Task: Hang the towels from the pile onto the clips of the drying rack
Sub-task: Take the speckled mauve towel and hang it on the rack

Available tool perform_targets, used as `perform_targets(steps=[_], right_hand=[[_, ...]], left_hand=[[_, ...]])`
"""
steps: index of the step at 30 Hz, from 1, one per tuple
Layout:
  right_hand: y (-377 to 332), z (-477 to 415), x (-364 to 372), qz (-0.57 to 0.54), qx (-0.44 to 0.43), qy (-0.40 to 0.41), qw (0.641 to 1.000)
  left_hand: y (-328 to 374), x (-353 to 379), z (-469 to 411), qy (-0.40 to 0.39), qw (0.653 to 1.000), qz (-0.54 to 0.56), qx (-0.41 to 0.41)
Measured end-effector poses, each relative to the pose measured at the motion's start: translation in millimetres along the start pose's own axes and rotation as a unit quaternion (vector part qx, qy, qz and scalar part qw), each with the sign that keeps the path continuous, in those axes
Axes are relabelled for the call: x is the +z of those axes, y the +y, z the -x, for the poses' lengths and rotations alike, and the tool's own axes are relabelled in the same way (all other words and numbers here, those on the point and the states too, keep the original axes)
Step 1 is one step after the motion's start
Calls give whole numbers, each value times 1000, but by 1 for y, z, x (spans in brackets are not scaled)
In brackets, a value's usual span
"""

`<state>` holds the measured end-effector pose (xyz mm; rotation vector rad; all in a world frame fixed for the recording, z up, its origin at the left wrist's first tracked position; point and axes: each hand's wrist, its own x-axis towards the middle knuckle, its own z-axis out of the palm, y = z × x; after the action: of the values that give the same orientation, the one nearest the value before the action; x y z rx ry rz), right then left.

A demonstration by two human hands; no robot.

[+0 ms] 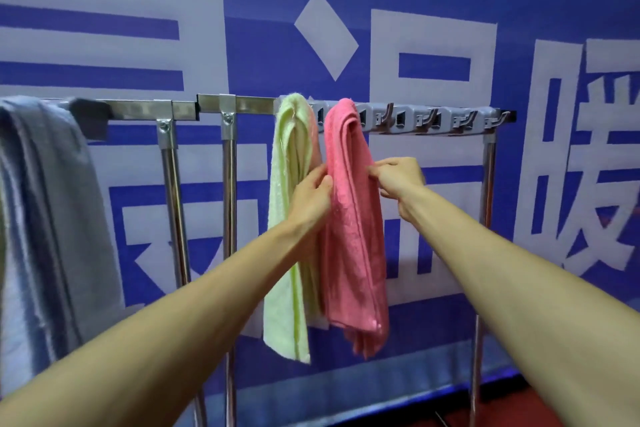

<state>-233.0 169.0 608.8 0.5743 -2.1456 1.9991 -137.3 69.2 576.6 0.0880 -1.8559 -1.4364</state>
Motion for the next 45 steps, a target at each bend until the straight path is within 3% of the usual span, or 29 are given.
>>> perform_targets(steps=[2, 5, 9, 13, 19, 25, 32, 36, 45], right_hand=[[-1, 21, -10, 25, -21, 28, 999], [-1, 56, -22, 43, -52, 3, 998], [14, 111, -27, 119, -46, -129, 983], [51, 163, -18, 187, 21, -266, 945], [152, 210, 22, 264, 84, -357, 892], [279, 245, 60, 317, 155, -414, 839], [435, 282, 73, 397, 238, -434, 773], [507, 320, 75, 419, 277, -430, 750], [589, 382, 91, 511, 204, -477, 686]], left_hand=[[4, -6, 30, -30, 999, 12, -7], [8, -21, 71, -53, 998, -31, -12], [-1, -49, 116, -98, 990, -77, -58], [-33, -84, 162, -141, 973, -137, -121], [-114, -131, 219, -136, 948, -199, -208], [-225, -145, 273, -145, 917, -174, -328], [-350, -128, 344, -192, 854, -147, -461], [-403, -112, 374, -164, 843, -113, -500], [-459, -111, 401, -171, 819, -112, -536]])
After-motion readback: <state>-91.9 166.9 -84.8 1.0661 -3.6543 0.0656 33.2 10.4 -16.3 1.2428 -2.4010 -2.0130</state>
